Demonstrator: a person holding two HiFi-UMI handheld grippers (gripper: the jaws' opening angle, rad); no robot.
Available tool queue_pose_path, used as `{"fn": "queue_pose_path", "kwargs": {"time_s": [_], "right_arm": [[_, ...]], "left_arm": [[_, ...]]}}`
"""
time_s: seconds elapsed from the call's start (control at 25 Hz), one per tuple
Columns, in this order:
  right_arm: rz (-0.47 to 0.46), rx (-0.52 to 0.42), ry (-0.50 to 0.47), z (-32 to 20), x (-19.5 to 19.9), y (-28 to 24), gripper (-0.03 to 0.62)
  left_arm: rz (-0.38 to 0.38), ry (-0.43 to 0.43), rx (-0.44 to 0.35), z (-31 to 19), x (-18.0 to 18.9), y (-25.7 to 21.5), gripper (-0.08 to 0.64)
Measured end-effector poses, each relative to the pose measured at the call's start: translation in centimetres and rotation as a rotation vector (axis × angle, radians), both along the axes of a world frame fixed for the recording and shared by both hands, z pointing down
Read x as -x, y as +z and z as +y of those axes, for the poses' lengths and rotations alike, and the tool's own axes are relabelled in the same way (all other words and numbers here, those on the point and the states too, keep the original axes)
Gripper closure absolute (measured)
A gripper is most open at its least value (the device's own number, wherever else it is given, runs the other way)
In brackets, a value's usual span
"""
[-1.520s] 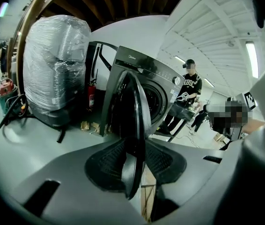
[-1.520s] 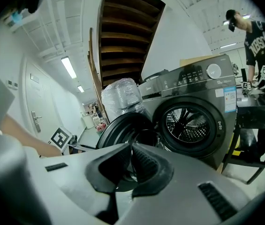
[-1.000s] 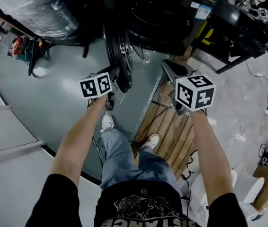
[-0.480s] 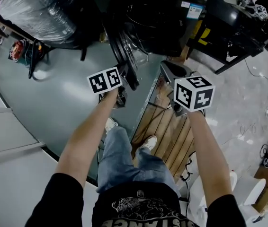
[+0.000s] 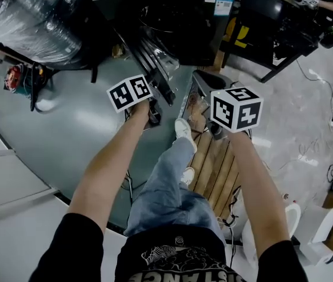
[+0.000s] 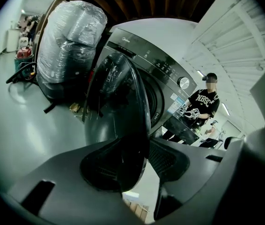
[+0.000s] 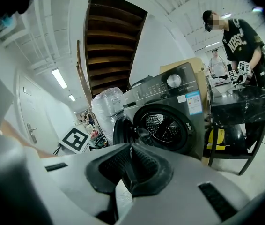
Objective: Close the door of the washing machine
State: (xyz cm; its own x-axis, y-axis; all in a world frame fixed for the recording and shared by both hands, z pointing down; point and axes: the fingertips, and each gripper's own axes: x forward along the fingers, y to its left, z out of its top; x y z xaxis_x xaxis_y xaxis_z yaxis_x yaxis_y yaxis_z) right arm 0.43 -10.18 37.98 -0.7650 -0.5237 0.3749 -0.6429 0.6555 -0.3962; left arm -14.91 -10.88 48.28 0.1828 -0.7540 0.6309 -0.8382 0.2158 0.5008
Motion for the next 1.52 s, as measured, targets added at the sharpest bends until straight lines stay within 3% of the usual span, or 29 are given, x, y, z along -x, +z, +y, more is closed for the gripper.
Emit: {"fn": "queue_pose_path", "kwargs": {"time_s": [0.56, 1.08, 1.52], "right_arm": [[0.008, 0.023, 0.052, -4.7, -2.0, 1.4, 0.571], [0.003, 0.026, 0.111, -10.7, -3.8, 1.8, 0.571], [0.018, 0.028, 0.155, -14.5, -5.4, 2.9, 0.571]], "left_arm": [[0.107, -0.001, -0.017, -6.4, -5.0, 0.4, 0.325], [0.144, -0.027, 0.019, -11.6, -8.3, 0.6, 0.310], [0.230, -0.055, 0.049, -16.1, -10.4, 0.8, 0.288]]}}
